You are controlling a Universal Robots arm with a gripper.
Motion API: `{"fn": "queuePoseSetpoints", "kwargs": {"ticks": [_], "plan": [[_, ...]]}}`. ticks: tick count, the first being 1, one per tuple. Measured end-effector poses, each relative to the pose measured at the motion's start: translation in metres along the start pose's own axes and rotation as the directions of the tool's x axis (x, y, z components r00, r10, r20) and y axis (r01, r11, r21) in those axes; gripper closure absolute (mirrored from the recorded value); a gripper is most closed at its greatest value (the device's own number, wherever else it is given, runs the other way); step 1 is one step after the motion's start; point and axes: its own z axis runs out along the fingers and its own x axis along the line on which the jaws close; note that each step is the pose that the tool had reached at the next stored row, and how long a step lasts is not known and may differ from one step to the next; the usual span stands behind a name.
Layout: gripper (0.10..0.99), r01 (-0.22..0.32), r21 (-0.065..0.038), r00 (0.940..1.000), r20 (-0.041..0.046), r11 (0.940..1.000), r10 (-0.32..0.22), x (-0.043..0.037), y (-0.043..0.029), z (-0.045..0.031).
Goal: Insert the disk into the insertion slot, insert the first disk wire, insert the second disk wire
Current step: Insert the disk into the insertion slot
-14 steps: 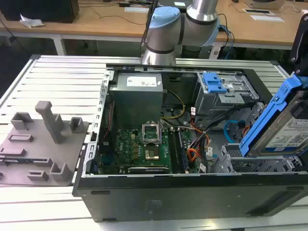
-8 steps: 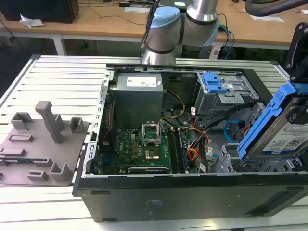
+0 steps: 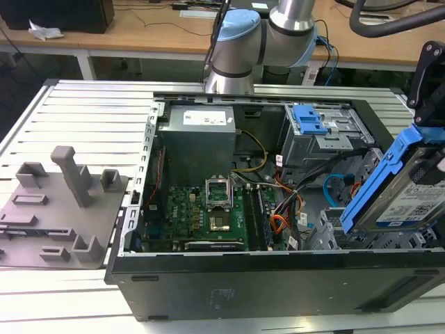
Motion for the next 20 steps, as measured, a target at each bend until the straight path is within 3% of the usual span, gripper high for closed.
{"fn": "queuePoseSetpoints", "kwargs": {"ticks": [5, 20], "plan": [[0.722, 0.0, 0.0, 1.0, 0.0001, 1.0, 0.0, 0.0, -0.0003, 0.0088], [0.722, 0.0, 0.0, 1.0, -0.0003, 1.0, 0.0, -0.0001, -0.0009, 0.0239]]}}
